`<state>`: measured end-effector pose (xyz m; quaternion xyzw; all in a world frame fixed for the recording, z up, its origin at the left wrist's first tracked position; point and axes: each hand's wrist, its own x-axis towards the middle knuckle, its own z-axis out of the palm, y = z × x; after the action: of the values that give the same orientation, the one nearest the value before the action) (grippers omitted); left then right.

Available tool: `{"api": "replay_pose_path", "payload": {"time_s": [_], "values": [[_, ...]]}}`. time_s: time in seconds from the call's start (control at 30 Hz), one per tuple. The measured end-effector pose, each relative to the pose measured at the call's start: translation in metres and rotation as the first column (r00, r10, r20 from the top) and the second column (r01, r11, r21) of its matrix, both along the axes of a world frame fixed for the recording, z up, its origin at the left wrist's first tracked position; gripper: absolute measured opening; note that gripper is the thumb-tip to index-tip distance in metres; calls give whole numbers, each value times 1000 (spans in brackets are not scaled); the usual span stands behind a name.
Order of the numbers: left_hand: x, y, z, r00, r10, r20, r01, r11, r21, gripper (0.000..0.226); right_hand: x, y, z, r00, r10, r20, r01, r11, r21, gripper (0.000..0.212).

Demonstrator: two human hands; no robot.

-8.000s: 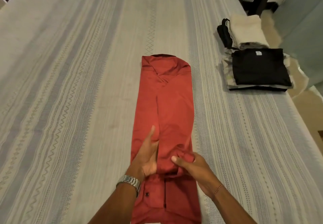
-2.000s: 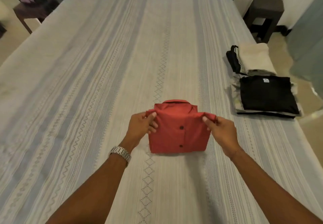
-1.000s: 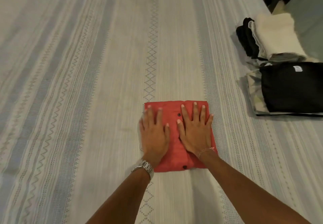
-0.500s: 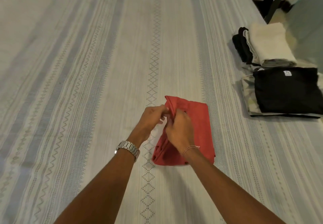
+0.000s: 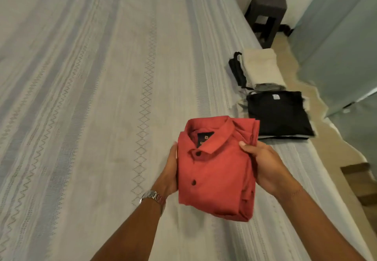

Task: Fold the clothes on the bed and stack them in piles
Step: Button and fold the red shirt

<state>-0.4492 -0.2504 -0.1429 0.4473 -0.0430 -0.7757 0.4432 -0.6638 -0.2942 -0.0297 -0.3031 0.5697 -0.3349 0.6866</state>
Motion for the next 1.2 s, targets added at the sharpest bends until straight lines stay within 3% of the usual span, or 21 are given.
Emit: {"api": "replay_pose_path", "payload": {"time_s": [0.07, 0.23, 0.33, 0.5, 0.63, 0.7, 0.8, 0.93, 1.0, 1.07, 1.13, 1.2], "values": [[-28, -3, -1, 1000, -20, -23, 19, 1000, -24, 74, -46, -3, -12, 998, 13, -65, -11, 999, 41, 24], [-101, -5, -14, 931, -141, 338, 163, 986, -38, 51, -147, -8, -64, 980, 51, -192, -36, 996, 82, 26], [-147, -4, -20, 933, -130, 336, 150, 988, -34, 51, -193, -7, -91, 950, 100, -296, -88, 995, 54, 25], [-217, -6, -20, 934, -74, 349, 121, 986, -115, 50, -253, -23, -105, 753, 72, -655, -241, 955, -172, 34], [-266, -30, -30, 840, 54, 539, 55, 982, -183, 46, -295, -62, -126, 627, 20, -779, -318, 919, -232, 35], [-277, -41, -42, 763, 35, 646, 61, 990, -126, 49, -307, -77, -140, 626, 39, -778, -275, 946, -174, 38], [-291, -44, -57, 619, -97, 779, 81, 995, 59, 32, -317, -81, -160, 634, 88, -768, -286, 950, -127, 33], [-298, -35, -60, 349, -163, 923, 304, 951, 53, 26, -315, -69, -169, 633, 4, -774, -292, 927, -234, 37], [-299, -34, -58, 247, -189, 951, 340, 935, 98, 30, -310, -69, -165, 632, -6, -775, -270, 936, -227, 41], [-297, -36, -47, 58, -217, 974, 367, 912, 181, 33, -304, -70, -155, 564, 7, -826, -283, 941, -185, 49], [-296, -42, -31, -172, -113, 979, 490, 852, 185, 41, -299, -64, -138, 424, 41, -905, -375, 917, -134, 54], [-296, -49, -9, -271, 70, 960, 663, 736, 134, 46, -296, -54, -118, 343, 76, -936, -474, 875, -102, 53]]}}
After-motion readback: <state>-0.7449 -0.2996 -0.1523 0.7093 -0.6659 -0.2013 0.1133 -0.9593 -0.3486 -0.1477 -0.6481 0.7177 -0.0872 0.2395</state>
